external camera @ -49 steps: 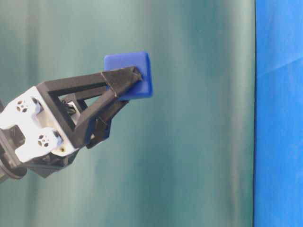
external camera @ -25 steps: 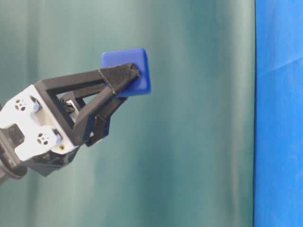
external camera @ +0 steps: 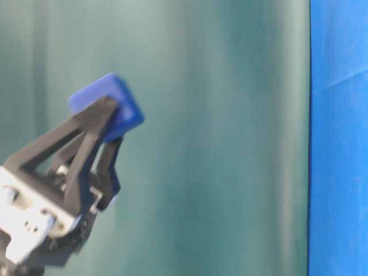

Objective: Handover the blue block to the right arm after grasping it with the left arm, then place it in the designated position.
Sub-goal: 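Lift the blue cube and carry it toward the table center, then hold the cube raised while the right gripper rotates and approaches, then close the right gripper on the cube beside the left gripper, then open the left gripper and pull the right gripper away with cube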

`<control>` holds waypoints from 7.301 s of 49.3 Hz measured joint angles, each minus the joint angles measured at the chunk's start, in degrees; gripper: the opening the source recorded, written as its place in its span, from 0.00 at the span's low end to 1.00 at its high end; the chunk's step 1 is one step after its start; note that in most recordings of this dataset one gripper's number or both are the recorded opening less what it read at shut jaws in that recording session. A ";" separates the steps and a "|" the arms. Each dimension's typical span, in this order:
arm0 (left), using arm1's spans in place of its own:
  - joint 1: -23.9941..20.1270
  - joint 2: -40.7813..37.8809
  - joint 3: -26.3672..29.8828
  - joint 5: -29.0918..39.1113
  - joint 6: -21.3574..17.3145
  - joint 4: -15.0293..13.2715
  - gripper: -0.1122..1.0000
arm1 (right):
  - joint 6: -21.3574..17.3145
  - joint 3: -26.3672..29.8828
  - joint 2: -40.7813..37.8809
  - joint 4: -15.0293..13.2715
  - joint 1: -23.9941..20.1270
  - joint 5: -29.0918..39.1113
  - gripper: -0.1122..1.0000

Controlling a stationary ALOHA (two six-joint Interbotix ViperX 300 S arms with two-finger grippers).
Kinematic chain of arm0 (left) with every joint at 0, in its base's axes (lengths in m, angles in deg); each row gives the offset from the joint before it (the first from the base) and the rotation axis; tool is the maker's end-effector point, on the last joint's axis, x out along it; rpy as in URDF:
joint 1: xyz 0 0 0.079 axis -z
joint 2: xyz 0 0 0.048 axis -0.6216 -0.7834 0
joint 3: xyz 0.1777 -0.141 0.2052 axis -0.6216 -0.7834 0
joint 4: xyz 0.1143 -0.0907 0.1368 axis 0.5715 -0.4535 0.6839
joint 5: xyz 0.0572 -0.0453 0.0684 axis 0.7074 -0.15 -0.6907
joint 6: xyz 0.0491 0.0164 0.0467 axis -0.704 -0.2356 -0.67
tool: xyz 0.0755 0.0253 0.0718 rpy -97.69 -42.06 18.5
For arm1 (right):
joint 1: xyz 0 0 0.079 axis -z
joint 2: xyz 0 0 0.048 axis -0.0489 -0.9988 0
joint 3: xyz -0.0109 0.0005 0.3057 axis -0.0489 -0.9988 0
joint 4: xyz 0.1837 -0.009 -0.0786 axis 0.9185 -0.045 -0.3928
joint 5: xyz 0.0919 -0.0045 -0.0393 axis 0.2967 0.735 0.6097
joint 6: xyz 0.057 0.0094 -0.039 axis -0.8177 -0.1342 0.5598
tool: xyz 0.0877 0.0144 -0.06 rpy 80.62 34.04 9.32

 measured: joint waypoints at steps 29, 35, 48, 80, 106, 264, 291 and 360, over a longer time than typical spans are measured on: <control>0.26 7.12 -13.27 -19.86 0.18 0.00 0.51 | -0.09 0.00 0.00 -0.09 0.09 -0.09 0.97; 0.26 7.12 -13.27 -19.95 0.18 -0.09 0.51 | -0.09 0.00 0.00 -0.09 0.09 -0.09 0.97; 0.18 7.12 -13.27 -19.95 0.35 -0.18 0.51 | 0.88 0.44 0.00 -1.32 0.09 0.09 0.97; 0.00 7.12 -13.45 -19.95 0.62 -0.26 0.51 | 14.59 5.01 0.00 -28.04 0.00 1.67 0.97; 0.00 7.12 -13.45 -20.21 0.79 -0.26 0.51 | 21.88 5.01 -0.26 -43.33 -1.05 0.09 0.97; -0.09 7.38 -13.45 -20.39 0.97 -0.35 0.51 | 22.68 36.56 -38.41 -47.99 -1.23 0.00 0.96; -0.09 7.38 -13.45 -20.21 0.97 -0.26 0.51 | 22.68 36.65 -38.41 -48.08 -0.97 0.18 0.93; -0.09 7.56 -13.45 -21.62 1.14 -0.44 0.94 | 22.32 37.44 -37.88 -48.08 -0.62 4.92 0.57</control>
